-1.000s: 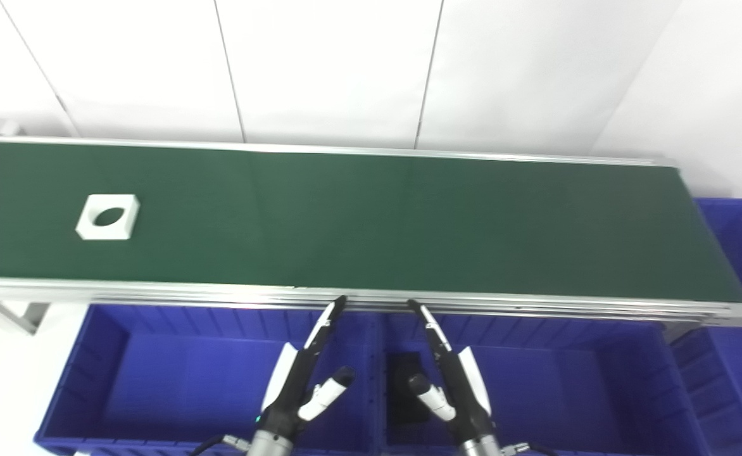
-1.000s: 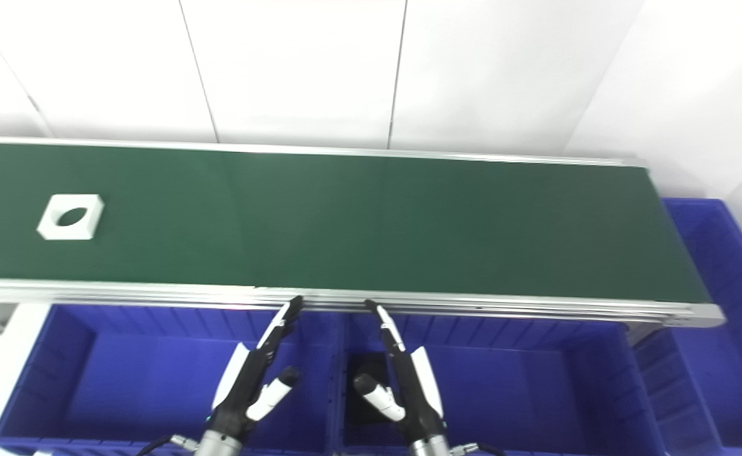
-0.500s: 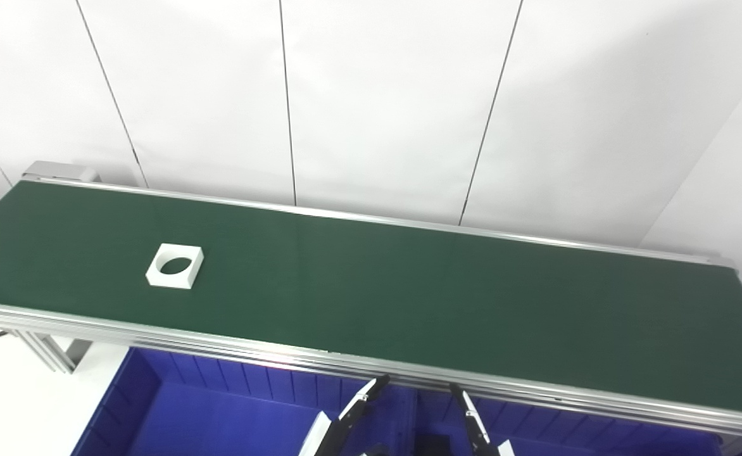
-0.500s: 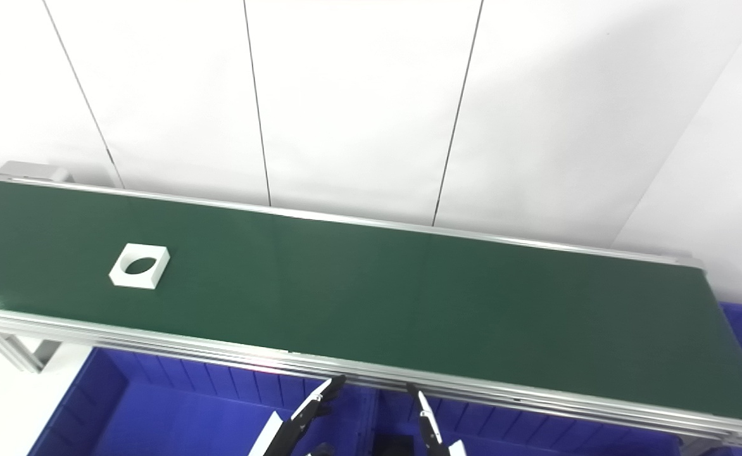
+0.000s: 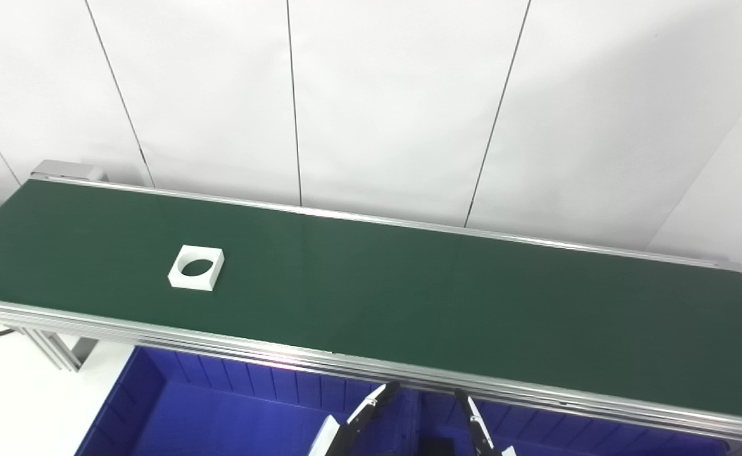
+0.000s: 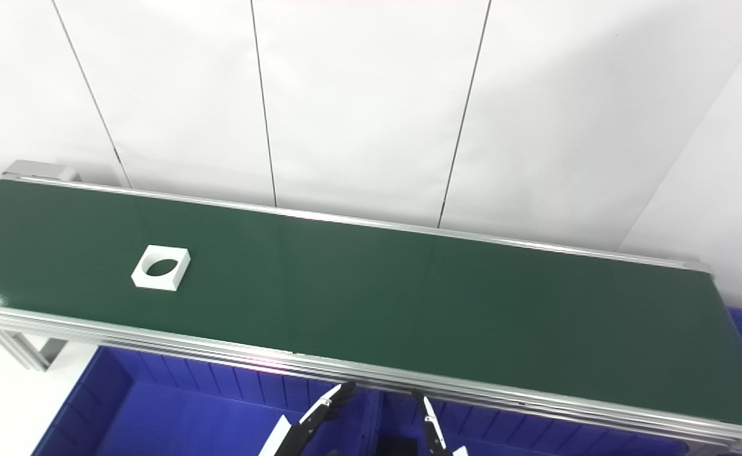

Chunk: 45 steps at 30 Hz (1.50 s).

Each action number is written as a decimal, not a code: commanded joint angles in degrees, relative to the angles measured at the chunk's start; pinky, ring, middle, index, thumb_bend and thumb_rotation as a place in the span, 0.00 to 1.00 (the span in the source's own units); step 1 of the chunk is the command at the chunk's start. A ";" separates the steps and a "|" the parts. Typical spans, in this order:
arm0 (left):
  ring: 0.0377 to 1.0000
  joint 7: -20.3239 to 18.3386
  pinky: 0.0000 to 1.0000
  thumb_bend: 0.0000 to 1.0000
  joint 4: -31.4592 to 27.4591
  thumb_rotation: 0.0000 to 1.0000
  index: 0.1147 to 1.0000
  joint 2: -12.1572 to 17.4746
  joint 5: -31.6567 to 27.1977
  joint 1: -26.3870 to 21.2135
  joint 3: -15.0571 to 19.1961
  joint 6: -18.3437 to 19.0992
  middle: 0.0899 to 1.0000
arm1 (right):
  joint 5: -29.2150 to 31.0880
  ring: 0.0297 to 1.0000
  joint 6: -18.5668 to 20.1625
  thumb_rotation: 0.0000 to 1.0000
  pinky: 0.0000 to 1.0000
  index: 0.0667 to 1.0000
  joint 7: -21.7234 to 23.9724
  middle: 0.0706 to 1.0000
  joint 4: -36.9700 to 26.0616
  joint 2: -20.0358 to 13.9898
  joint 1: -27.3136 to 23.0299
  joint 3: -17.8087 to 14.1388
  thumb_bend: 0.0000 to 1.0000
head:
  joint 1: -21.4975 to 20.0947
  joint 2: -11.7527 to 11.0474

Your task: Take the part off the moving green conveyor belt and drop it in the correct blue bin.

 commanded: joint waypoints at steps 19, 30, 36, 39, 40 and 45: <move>0.75 7.31 0.70 0.85 -25.58 0.73 0.79 6.28 15.65 -9.12 5.13 -1.87 0.76 | 0.93 1.00 -3.00 1.00 1.00 0.97 1.94 0.98 0.49 0.81 -1.98 -0.74 0.92 | 1.68 -1.34; 0.79 -3.30 0.77 0.82 -25.18 0.77 0.87 8.64 25.56 -18.56 19.15 -1.46 0.80 | 0.72 1.00 -3.00 1.00 1.00 0.98 1.51 0.99 0.60 1.19 -2.17 -0.65 0.92 | 1.87 -1.65; 0.77 -6.66 0.73 0.84 -20.88 0.69 0.84 12.42 29.09 -25.10 22.59 -1.85 0.81 | 0.38 1.00 -3.00 1.00 1.00 0.98 1.23 0.98 0.51 1.16 -2.19 -0.54 0.93 | 1.86 -1.74; 0.78 -5.47 0.75 0.86 -16.03 0.64 0.82 15.76 30.66 -29.41 21.72 -1.86 0.80 | 0.05 1.00 -3.00 1.00 1.00 0.97 0.67 0.98 0.35 1.02 -2.31 -0.27 0.92 | 1.95 -1.84; 0.78 -5.66 0.76 0.86 -14.72 0.64 0.82 16.52 31.06 -30.42 21.67 -1.85 0.80 | 0.04 1.00 -3.00 1.00 1.00 0.97 0.56 0.98 0.32 0.97 -2.35 -0.15 0.93 | 1.95 -1.84; 0.77 -7.52 0.75 0.89 -9.55 0.60 0.83 18.13 32.83 -33.45 22.12 -1.84 0.81 | -0.44 1.00 -3.00 1.00 1.00 0.97 -0.23 0.97 0.32 0.50 -2.31 0.38 0.95 | 2.15 -2.17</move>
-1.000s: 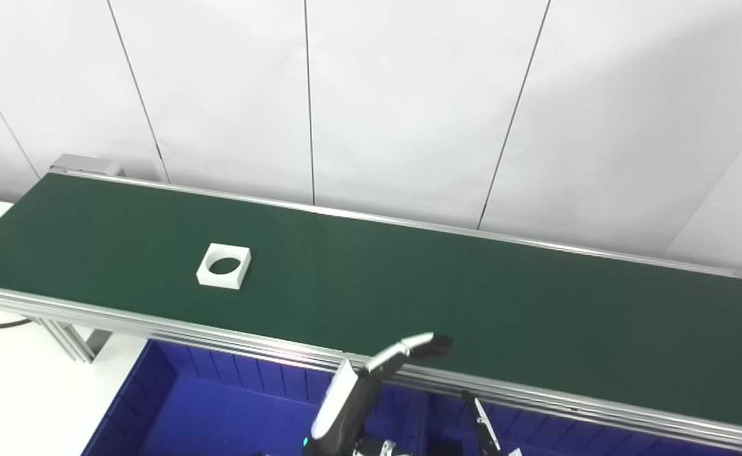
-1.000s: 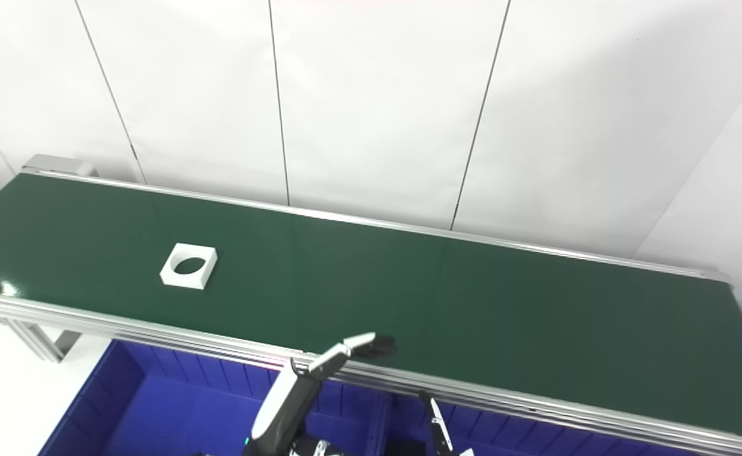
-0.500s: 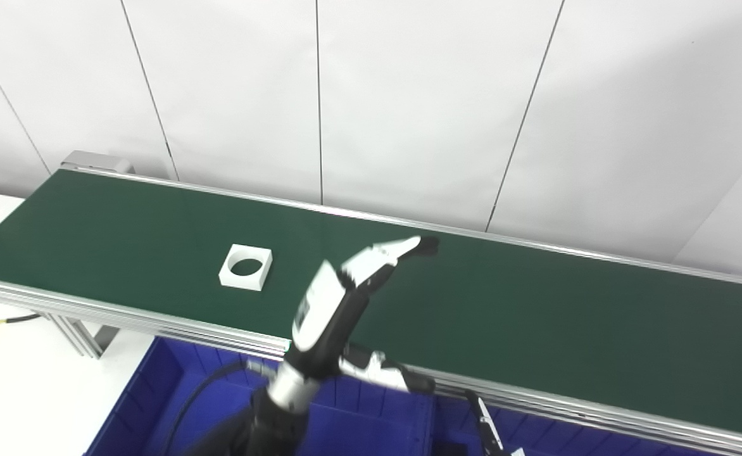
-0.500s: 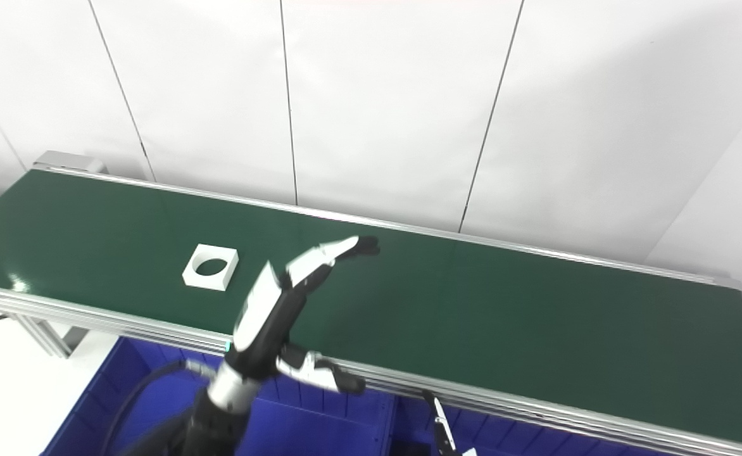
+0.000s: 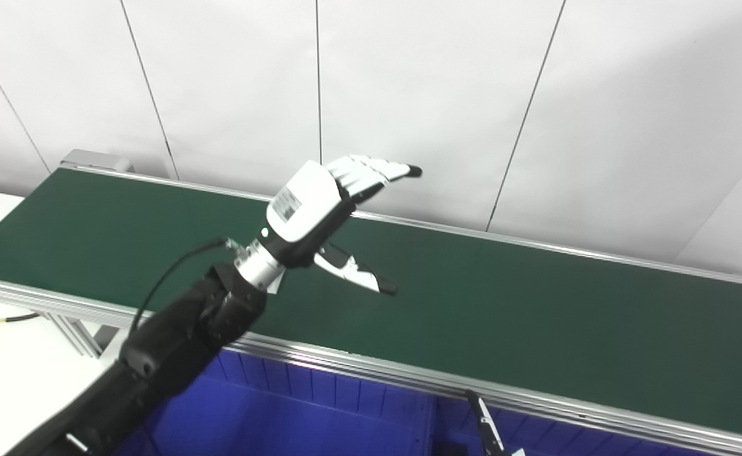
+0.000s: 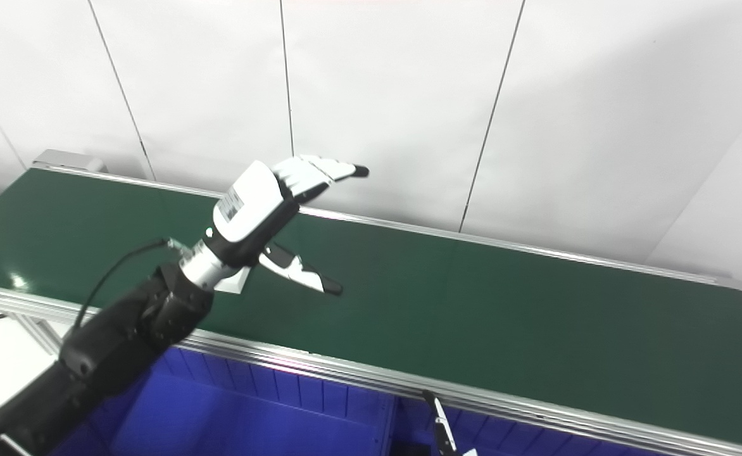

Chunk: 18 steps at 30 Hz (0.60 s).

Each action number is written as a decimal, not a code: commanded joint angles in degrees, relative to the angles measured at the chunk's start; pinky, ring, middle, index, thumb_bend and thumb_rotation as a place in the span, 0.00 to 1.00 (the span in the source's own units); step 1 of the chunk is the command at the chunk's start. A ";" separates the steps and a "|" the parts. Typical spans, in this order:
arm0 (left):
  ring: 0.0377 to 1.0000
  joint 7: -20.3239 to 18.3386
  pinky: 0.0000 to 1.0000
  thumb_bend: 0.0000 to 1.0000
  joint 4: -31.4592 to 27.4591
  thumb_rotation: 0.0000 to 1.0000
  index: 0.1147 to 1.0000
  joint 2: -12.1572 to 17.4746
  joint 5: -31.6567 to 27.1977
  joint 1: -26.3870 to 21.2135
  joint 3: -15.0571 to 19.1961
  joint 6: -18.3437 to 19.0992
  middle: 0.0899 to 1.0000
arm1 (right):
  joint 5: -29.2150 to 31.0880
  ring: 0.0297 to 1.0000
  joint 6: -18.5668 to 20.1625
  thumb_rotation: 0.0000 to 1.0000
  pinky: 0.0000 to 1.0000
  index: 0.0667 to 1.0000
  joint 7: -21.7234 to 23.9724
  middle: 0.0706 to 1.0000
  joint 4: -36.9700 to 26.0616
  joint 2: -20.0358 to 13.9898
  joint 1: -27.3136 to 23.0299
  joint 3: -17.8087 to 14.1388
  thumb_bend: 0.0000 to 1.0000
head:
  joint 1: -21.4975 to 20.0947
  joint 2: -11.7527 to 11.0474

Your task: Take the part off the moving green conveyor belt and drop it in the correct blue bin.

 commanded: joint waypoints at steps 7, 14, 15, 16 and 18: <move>0.76 -3.51 0.73 0.91 5.22 0.55 0.81 1.89 1.75 -5.35 1.05 -0.47 0.79 | -1.15 1.00 -2.99 1.00 1.00 0.98 -3.63 0.99 -4.21 -2.43 0.99 0.37 0.99 | 0.38 -0.25; 0.79 -6.67 0.77 0.90 9.22 0.51 0.81 2.61 3.04 -6.27 0.82 -0.38 0.80 | 0.76 1.00 -2.99 1.00 1.00 1.00 -4.93 1.00 -6.75 -3.65 2.27 -1.14 0.95 | 0.13 -0.50; 0.79 -7.01 0.77 0.91 9.68 0.52 0.81 2.73 3.19 -6.35 0.76 -0.39 0.80 | 0.91 1.00 -2.99 1.00 1.00 0.99 -4.78 1.00 -6.65 -3.56 2.26 -1.18 0.97 | 0.13 -0.50; 0.79 -7.70 0.77 0.92 10.22 0.52 0.82 2.81 3.36 -6.41 0.77 -0.25 0.80 | 0.66 1.00 -2.99 1.00 1.00 0.99 -4.79 1.00 -6.40 -3.54 2.19 -1.02 0.98 | 0.12 -0.51; 0.79 -8.72 0.78 0.93 11.16 0.51 0.82 2.80 3.61 -6.56 0.85 -0.08 0.80 | 0.22 1.00 -2.99 1.00 1.00 0.99 -5.02 1.00 -6.01 -3.51 2.08 -0.75 0.98 | 0.10 -0.60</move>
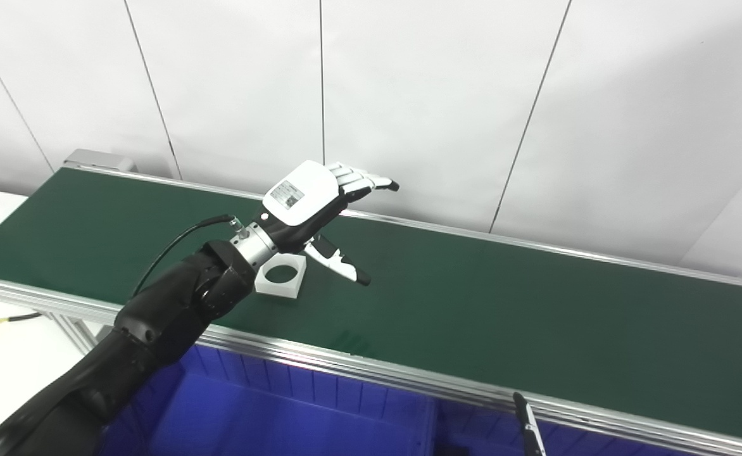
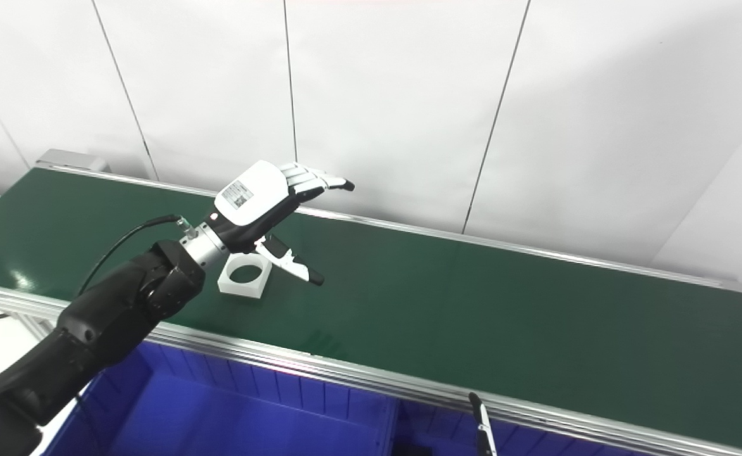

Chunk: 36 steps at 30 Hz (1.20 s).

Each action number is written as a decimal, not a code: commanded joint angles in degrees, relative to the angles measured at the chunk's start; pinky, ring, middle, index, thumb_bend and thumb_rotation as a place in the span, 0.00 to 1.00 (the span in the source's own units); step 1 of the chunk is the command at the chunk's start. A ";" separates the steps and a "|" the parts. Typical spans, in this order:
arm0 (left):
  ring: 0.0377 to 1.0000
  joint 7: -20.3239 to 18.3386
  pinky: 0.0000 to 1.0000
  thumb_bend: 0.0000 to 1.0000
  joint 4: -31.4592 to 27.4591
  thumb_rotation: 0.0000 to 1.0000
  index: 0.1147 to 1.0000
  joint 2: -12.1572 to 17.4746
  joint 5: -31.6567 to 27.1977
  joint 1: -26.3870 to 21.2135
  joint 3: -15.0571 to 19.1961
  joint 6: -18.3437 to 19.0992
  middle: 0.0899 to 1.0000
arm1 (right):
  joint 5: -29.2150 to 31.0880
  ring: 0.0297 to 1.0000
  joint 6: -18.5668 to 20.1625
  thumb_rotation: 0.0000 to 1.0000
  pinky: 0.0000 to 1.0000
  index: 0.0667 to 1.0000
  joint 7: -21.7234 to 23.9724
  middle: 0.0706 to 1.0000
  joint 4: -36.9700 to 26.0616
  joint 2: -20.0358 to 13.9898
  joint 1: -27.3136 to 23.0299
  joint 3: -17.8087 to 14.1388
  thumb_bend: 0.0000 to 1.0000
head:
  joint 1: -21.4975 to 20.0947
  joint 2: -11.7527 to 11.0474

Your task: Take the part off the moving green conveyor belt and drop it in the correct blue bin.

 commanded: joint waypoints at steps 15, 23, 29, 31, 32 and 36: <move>0.80 -8.74 0.77 0.99 6.52 0.41 0.81 1.58 3.44 -7.25 -1.37 2.88 0.81 | -1.18 1.00 -2.92 1.00 1.00 0.98 -1.74 0.99 -0.56 0.90 -0.47 0.65 0.98 | 0.17 -0.03; 0.81 -11.95 0.78 1.00 11.68 0.38 0.83 1.93 4.19 -8.61 -1.78 7.10 0.82 | -1.42 1.00 -2.92 1.00 1.00 0.99 -2.04 0.99 -0.61 0.95 -0.64 1.18 0.98 | -0.04 -0.09; 0.82 -15.63 0.79 1.00 13.50 0.40 0.84 1.69 5.44 -9.37 -3.76 10.03 0.84 | -1.59 1.00 -2.92 1.00 1.00 0.99 -2.40 0.99 -0.57 1.04 -0.75 1.41 0.99 | -0.22 0.05; 0.83 -17.71 0.80 1.00 13.78 0.40 0.84 1.24 5.33 -9.41 -4.27 11.76 0.85 | -2.08 1.00 -2.92 1.00 1.00 0.98 -2.91 0.99 -0.51 1.10 -0.83 1.58 0.99 | -0.30 -0.01; 0.84 -18.16 0.80 1.00 13.89 0.39 0.84 1.01 5.35 -9.39 -4.49 12.35 0.85 | -2.21 1.00 -2.92 1.00 1.00 0.99 -3.08 0.99 -0.50 1.13 -0.85 1.65 0.98 | -0.30 -0.01; 0.82 -18.75 0.75 1.00 14.44 0.32 0.83 -0.02 4.89 -9.15 -5.04 14.08 0.84 | -2.17 1.00 -2.92 1.00 1.00 0.99 -3.32 0.99 -0.78 1.14 -0.88 2.05 0.98 | -0.58 -0.03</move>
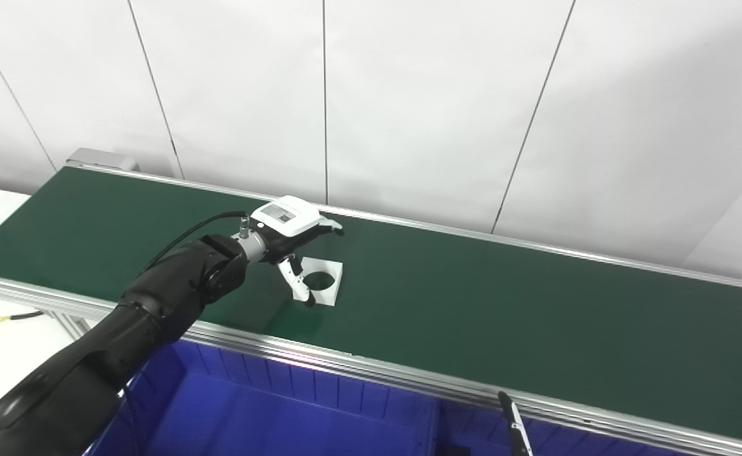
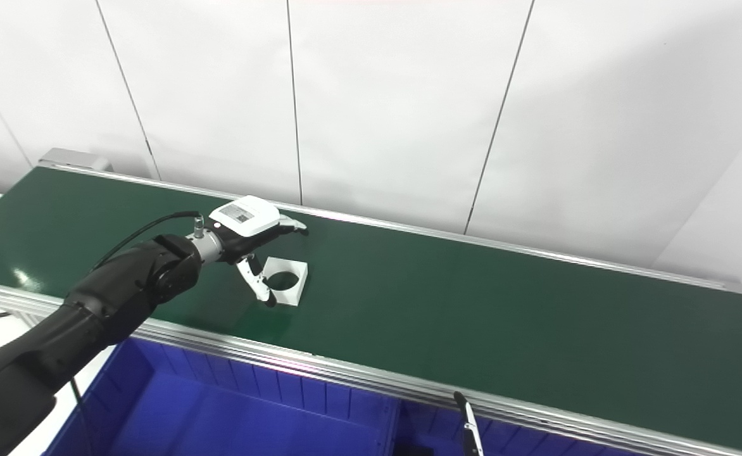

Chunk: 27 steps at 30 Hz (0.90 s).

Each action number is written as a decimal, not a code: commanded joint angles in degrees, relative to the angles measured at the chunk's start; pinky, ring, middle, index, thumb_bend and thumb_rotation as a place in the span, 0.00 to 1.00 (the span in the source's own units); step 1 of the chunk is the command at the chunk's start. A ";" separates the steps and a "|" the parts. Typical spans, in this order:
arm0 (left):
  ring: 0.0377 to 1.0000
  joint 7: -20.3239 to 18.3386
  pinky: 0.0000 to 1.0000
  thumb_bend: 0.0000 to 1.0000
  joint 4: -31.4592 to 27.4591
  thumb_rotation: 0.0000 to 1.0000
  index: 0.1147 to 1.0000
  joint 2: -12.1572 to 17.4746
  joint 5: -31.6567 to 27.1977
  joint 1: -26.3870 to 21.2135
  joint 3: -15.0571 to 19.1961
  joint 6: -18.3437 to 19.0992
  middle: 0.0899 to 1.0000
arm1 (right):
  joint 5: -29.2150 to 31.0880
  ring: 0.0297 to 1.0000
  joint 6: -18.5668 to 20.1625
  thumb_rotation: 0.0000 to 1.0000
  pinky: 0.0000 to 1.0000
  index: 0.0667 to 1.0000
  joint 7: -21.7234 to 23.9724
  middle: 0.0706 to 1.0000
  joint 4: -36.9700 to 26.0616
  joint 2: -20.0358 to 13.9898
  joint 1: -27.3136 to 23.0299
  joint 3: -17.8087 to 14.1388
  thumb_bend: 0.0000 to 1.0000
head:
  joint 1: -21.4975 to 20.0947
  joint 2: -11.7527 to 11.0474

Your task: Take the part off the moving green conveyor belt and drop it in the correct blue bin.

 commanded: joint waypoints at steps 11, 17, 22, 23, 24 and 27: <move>0.83 -0.13 0.70 1.00 0.98 0.11 0.89 -3.51 -1.94 -4.03 -1.00 1.71 0.86 | 0.84 1.00 -2.91 1.00 1.00 1.00 -0.15 1.00 -1.19 1.14 -0.64 0.25 1.00 | -0.69 -0.11; 0.81 0.62 0.69 1.00 2.96 0.12 0.87 -6.93 -2.42 -5.52 -1.87 1.11 0.84 | 0.56 1.00 -2.91 1.00 1.00 0.99 -0.28 0.99 -0.53 1.59 -1.12 0.76 0.99 | -1.26 -0.23; 0.79 0.58 0.63 1.00 3.88 0.13 0.86 -9.40 -2.86 -6.39 -2.19 1.08 0.83 | 0.23 1.00 -2.91 1.00 1.00 0.99 -0.64 0.99 0.06 2.31 -1.57 0.96 0.98 | -1.82 -0.31; 0.78 0.32 0.63 1.00 3.86 0.13 0.86 -9.87 -2.86 -6.51 -2.29 1.31 0.83 | 0.15 1.00 -2.91 1.00 1.00 0.99 -0.69 0.99 0.06 2.44 -1.59 0.93 0.98 | -1.86 -0.32; 0.78 -0.03 0.63 1.00 3.75 0.15 0.87 -10.22 -2.85 -6.58 -2.36 1.61 0.83 | 0.02 1.00 -2.91 1.00 1.00 0.99 -0.79 0.99 0.06 2.57 -1.65 0.98 0.98 | -2.07 -0.35; 0.79 -0.74 0.65 1.00 4.26 0.19 0.88 -11.10 -2.88 -7.02 -2.91 2.00 0.84 | -0.05 1.00 -2.91 1.00 1.00 0.99 -1.15 0.98 0.17 2.97 -1.81 1.07 0.96 | -2.35 -0.39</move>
